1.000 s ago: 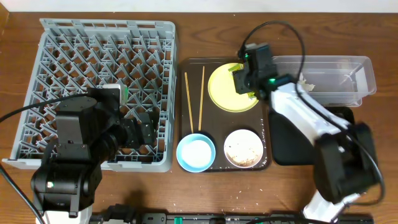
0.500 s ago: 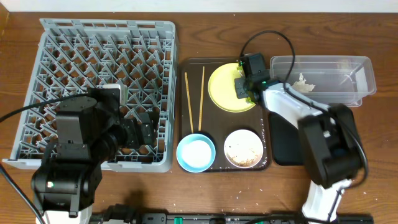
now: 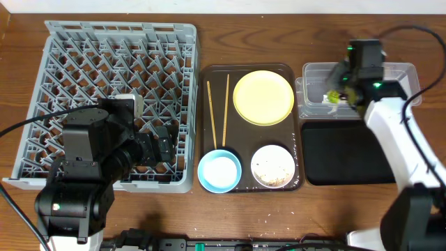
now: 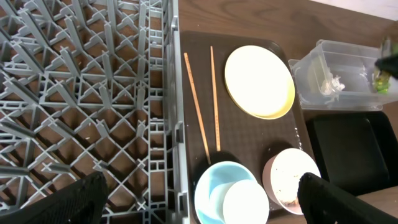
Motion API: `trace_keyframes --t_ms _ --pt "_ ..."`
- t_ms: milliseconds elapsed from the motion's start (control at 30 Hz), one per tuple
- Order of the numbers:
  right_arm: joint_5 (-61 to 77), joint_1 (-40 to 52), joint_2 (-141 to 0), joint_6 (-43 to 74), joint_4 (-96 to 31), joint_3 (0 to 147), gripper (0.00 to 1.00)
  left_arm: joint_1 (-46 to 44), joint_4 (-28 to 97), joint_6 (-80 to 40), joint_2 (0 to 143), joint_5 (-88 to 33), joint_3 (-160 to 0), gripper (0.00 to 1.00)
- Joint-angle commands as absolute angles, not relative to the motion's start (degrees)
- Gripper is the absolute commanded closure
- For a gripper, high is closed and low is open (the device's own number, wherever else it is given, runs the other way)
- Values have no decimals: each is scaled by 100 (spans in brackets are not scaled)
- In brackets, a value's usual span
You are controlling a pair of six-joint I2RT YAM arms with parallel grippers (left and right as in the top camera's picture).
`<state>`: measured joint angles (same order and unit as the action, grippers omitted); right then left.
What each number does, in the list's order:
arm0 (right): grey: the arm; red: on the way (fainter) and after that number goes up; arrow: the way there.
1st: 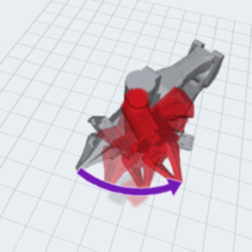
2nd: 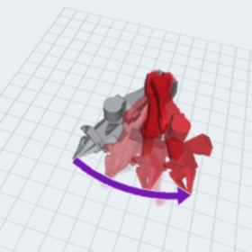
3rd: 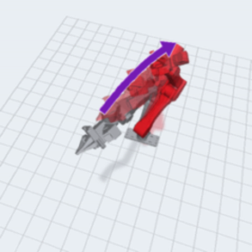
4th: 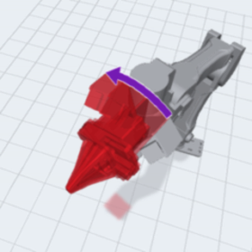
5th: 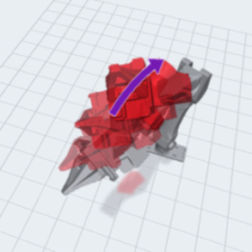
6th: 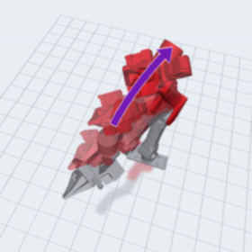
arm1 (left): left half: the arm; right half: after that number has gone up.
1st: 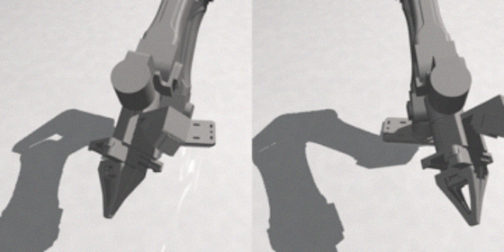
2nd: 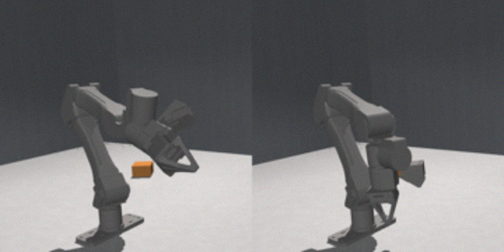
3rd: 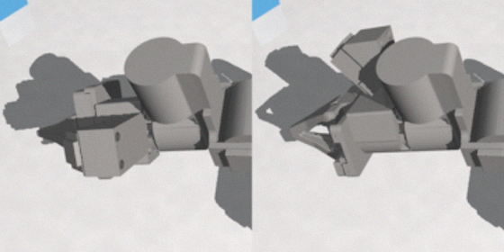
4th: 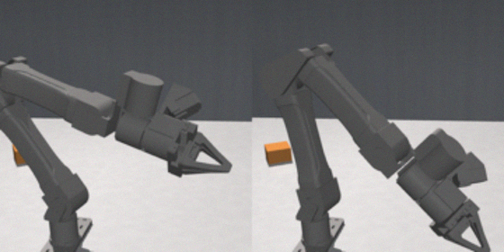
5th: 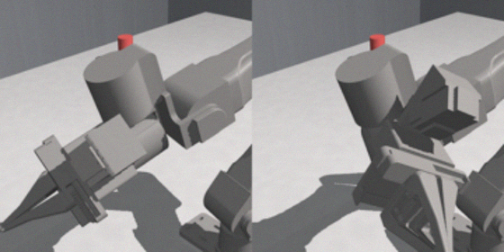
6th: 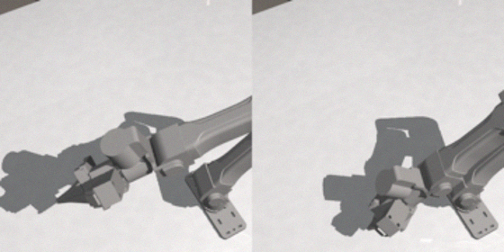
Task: Sort waste into correct bins and load items into the dishwasher
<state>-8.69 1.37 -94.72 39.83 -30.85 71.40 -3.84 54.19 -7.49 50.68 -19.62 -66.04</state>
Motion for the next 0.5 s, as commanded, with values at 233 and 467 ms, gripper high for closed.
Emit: trace_keyframes --t_ms 233,467 --pt "178 -368 -9848 2842 -2724 7124 28 -360 5468 -786 5048 -2058 -6698 2" --pt "2333 -86 -8674 1813 -3094 7126 35 -362 5474 -895 5065 -2060 -6698 2"
